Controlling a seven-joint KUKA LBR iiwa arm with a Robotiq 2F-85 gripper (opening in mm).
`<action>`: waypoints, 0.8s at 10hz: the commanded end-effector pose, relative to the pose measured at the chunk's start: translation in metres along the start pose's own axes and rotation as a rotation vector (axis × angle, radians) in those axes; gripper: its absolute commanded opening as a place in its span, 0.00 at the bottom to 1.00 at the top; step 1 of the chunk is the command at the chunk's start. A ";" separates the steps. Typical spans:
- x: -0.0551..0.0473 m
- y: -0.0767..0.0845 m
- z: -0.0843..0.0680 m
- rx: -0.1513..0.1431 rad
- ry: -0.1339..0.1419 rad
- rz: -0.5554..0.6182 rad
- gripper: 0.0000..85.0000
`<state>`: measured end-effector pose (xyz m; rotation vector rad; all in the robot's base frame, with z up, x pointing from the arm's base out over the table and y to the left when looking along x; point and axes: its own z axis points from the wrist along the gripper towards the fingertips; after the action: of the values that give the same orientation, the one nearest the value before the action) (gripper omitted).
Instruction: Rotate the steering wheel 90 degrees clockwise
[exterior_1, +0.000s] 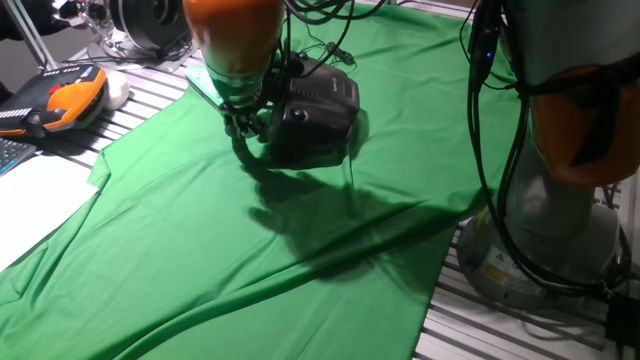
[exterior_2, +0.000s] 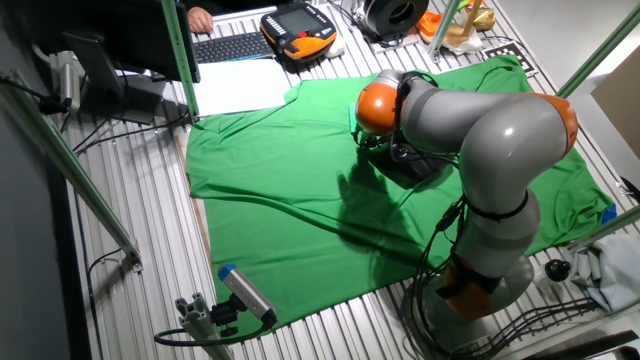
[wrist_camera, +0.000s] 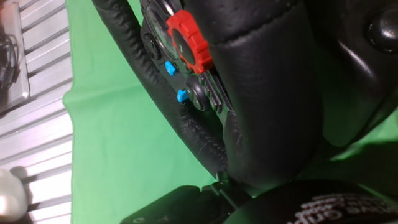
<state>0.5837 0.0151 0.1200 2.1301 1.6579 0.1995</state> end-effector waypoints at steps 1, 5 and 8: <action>0.000 0.001 0.001 -0.004 -0.004 0.004 0.20; -0.001 0.002 0.004 -0.016 -0.009 0.008 0.20; -0.001 0.002 0.003 -0.012 -0.004 0.006 0.20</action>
<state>0.5867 0.0131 0.1178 2.1261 1.6447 0.2053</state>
